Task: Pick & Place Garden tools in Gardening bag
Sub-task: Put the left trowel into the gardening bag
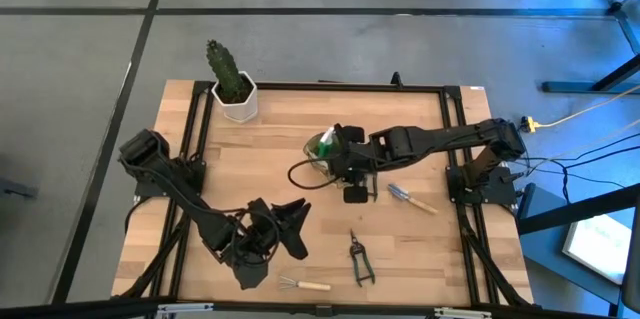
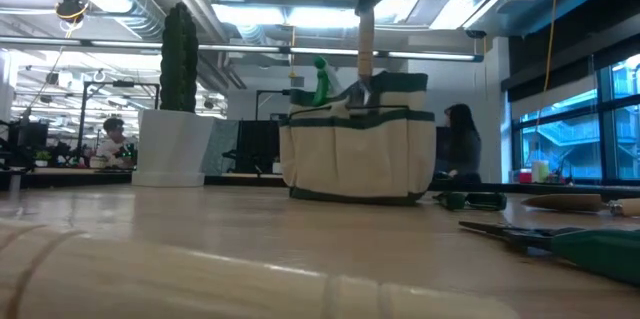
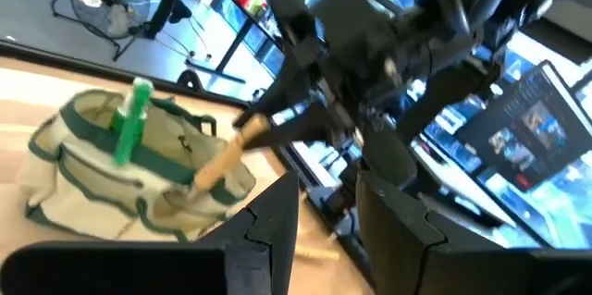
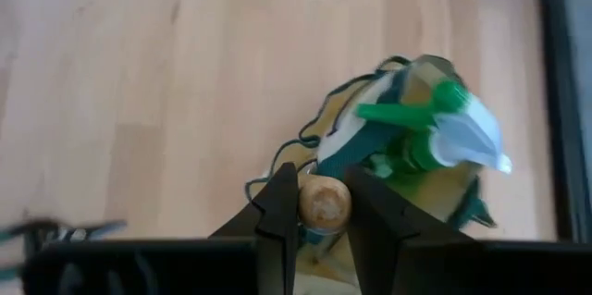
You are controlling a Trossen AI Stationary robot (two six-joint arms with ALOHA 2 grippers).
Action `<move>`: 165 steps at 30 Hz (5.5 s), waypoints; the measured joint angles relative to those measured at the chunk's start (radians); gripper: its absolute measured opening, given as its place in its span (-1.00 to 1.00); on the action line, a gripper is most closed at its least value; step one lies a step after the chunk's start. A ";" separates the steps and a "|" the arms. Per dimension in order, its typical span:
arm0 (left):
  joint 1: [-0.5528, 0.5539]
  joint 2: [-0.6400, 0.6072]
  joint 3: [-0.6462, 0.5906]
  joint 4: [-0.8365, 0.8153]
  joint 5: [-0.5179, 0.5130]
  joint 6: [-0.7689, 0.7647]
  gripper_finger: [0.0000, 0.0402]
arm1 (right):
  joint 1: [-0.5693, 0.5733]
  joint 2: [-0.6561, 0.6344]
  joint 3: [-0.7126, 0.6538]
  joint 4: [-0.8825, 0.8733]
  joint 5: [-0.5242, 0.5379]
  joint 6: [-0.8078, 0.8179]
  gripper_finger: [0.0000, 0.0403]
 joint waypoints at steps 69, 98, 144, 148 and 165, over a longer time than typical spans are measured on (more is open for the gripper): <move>0.116 -0.037 0.000 0.075 -0.040 0.052 -0.47 | -0.262 -0.237 -0.334 0.064 -0.026 0.078 -0.66; 0.164 -0.035 0.000 0.069 0.123 0.088 -0.48 | -0.102 -0.235 -0.259 0.064 -0.114 0.123 -0.66; 0.234 -0.016 0.000 -0.024 0.244 -0.077 -0.67 | -0.103 -0.192 -0.440 0.226 -0.076 0.101 -0.66; 0.234 -0.016 0.000 -0.024 0.243 -0.077 -0.67 | -0.103 -0.192 -0.441 0.229 -0.073 0.099 -0.66; 0.234 -0.016 0.000 -0.025 0.244 -0.069 -0.67 | -0.104 -0.240 -0.308 0.071 0.003 0.104 0.33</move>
